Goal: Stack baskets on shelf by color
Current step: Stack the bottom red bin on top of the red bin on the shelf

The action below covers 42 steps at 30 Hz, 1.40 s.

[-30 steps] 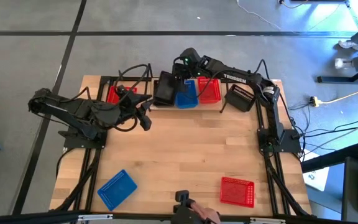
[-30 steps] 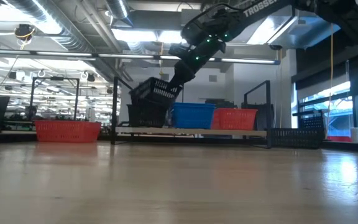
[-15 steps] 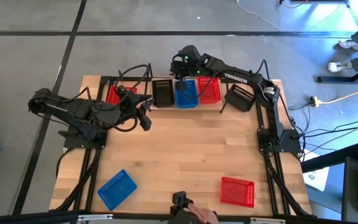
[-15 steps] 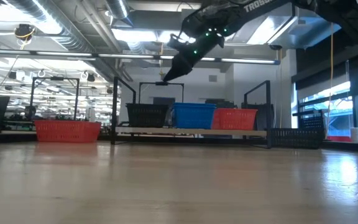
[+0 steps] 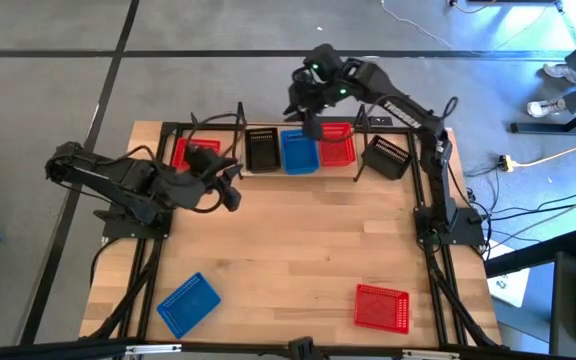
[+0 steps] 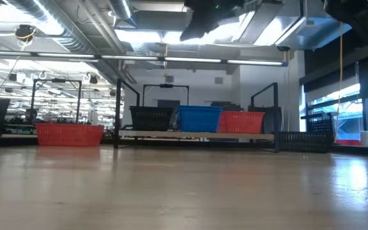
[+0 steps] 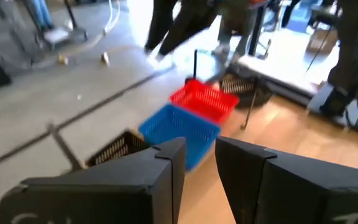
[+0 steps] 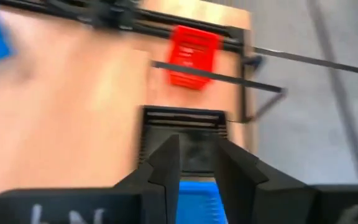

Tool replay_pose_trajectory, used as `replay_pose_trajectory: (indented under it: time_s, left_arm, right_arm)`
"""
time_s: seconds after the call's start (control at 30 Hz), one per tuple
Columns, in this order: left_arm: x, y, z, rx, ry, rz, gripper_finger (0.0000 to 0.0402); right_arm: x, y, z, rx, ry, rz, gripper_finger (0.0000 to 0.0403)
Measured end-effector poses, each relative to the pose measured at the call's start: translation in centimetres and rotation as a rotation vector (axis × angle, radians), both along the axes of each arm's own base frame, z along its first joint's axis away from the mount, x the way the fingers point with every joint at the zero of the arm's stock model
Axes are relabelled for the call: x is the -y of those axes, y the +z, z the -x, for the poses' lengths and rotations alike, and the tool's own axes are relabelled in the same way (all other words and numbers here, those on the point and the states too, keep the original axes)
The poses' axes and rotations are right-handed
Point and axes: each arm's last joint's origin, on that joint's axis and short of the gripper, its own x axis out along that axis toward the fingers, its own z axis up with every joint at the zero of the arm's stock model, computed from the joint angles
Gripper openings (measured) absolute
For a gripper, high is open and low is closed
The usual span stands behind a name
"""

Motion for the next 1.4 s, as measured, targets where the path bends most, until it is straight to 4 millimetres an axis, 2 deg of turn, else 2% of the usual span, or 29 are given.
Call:
replay_pose_trajectory:
  time_s: [0.13,0.4,0.5,0.67,0.77,0.93,1.13,1.4]
  left_arm:
    - [0.0,-1.1,0.5,-0.053,-0.022,0.108,0.0080]
    - [0.0,-2.0,1.0,-0.131,-0.063,0.217,0.0080]
    - [0.0,-2.1,1.1,-0.136,-0.063,0.217,0.0080]
    - [0.1,-2.2,1.1,-0.156,-0.078,0.225,0.0080]
    - [0.1,-2.2,1.1,-0.163,-0.101,0.246,0.0080]
    - [0.1,-2.3,1.0,-0.184,-0.151,0.301,0.0080]
    - [-0.1,-2.3,0.9,-0.188,-0.150,0.308,0.0080]
    - [-0.7,-2.3,0.8,-0.186,-0.126,0.308,0.0080]
  right_arm:
    - [-1.8,1.5,2.6,-0.006,0.078,-0.093,0.0091]
    - [-5.4,4.2,9.1,-0.182,0.060,-0.196,0.0091]
    - [-6.8,5.4,11.7,-0.236,0.007,-0.238,0.0091]
    - [-9.0,7.6,15.8,-0.171,-0.100,-0.262,0.0091]
    - [-10.5,7.7,18.5,-0.171,-0.171,-0.307,0.0091]
    - [-13.1,5.3,21.8,-0.255,-0.261,-0.386,0.0091]
    - [-16.6,0.8,24.1,-0.394,-0.149,-0.498,0.0091]
    - [-19.7,-5.2,24.4,-0.600,-0.121,-0.660,0.0091]
